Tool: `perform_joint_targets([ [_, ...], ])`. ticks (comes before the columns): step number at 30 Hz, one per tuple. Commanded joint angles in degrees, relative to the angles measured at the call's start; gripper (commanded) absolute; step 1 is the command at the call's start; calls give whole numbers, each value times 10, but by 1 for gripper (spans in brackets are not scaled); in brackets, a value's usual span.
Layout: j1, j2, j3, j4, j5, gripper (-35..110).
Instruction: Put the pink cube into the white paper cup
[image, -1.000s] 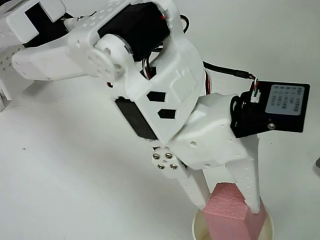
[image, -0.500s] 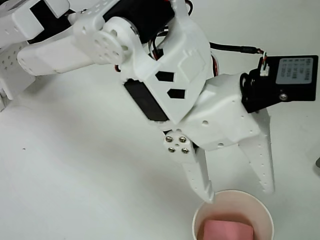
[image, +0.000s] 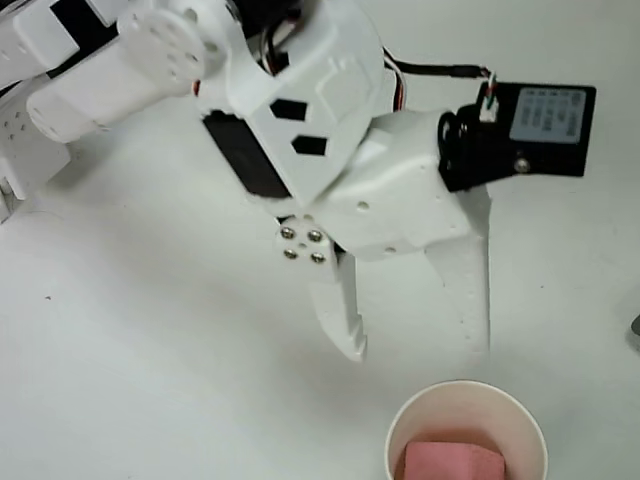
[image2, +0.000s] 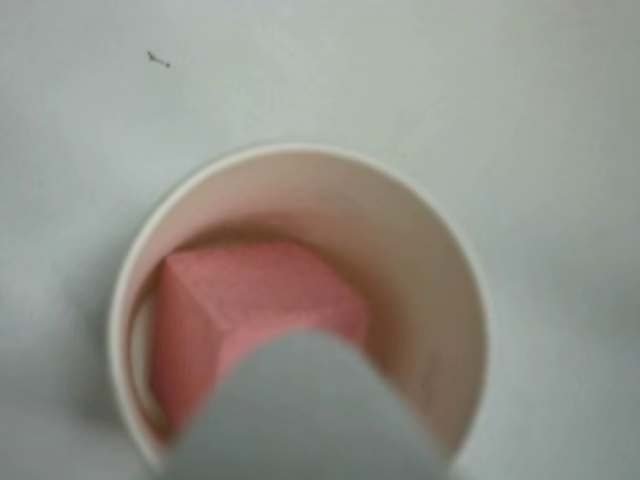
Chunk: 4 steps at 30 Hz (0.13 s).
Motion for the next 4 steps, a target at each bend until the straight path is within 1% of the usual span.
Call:
perform_joint_targets([
  [1, 4, 114, -45, 5, -3, 37],
  [4, 1, 118, -45, 5, -2, 37],
])
